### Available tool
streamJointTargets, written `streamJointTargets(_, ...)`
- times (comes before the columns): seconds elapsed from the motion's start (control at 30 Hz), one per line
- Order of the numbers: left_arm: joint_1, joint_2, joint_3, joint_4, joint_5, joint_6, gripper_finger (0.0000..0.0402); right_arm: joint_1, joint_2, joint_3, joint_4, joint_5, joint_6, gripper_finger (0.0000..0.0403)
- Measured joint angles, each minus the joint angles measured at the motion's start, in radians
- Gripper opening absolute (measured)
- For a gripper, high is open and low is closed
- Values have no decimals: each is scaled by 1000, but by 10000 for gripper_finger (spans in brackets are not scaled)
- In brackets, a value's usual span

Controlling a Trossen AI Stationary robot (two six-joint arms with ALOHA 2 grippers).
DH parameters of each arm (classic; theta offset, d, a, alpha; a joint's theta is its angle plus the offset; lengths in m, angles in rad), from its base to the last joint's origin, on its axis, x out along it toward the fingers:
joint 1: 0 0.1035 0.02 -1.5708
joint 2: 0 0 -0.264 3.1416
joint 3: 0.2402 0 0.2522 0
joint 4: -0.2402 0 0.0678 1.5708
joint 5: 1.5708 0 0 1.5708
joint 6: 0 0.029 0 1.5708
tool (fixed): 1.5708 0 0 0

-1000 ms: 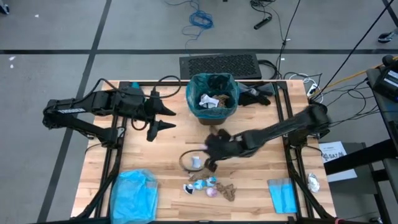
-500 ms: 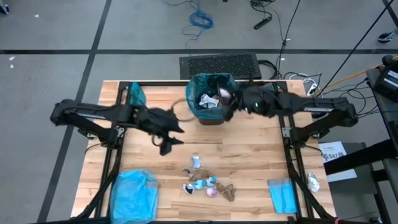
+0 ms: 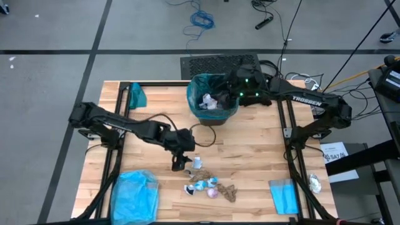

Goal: Place trash/remove bag and relplace
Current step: Put the pink plastic into the blue trash bag inside the black trash bin, then put the white paper into the blue trash bag inside the black trash bin

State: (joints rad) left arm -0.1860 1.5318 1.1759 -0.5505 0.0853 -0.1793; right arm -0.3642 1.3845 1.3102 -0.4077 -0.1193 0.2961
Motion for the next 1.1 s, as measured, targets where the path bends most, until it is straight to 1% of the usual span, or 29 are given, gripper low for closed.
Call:
streamJointTargets(0.07,-9,28,0,10,0,10,225,-23,-8,0,11,-63,24,244)
streamJointTargets(0.13,-20,60,0,34,0,15,225,-30,-25,0,31,-94,48,251)
streamJointTargets(0.2,-27,94,0,55,-1,31,225,-12,-55,0,50,-89,57,251)
streamJointTargets(0.27,-32,133,0,84,-8,39,225,20,-90,0,60,-60,59,248)
streamJointTargets(0.4,-31,211,0,112,-22,59,225,114,-155,0,32,55,70,232)
streamJointTargets(0.53,-30,297,0,112,-33,81,225,241,-210,2,-50,187,109,216)
streamJointTargets(0.63,-30,354,0,124,-35,92,225,350,-225,2,-135,302,157,208)
streamJointTargets(0.77,-30,414,6,138,-76,67,222,494,-227,2,-211,460,243,201)
streamJointTargets(0.83,-31,438,6,142,-83,46,200,562,-221,2,-239,528,295,198)
streamJointTargets(0.87,-32,443,6,143,-81,36,180,593,-217,2,-250,554,321,196)
streamJointTargets(0.93,-31,447,6,145,-59,30,122,654,-211,2,-283,597,376,192)
streamJointTargets(1.0,-32,444,6,147,-44,28,46,712,-204,2,-319,634,435,185)
streamJointTargets(1.03,-30,439,6,149,-35,28,24,739,-201,2,-338,650,462,181)
streamJointTargets(1.1,-24,421,5,153,-17,23,10,788,-190,2,-370,675,510,173)
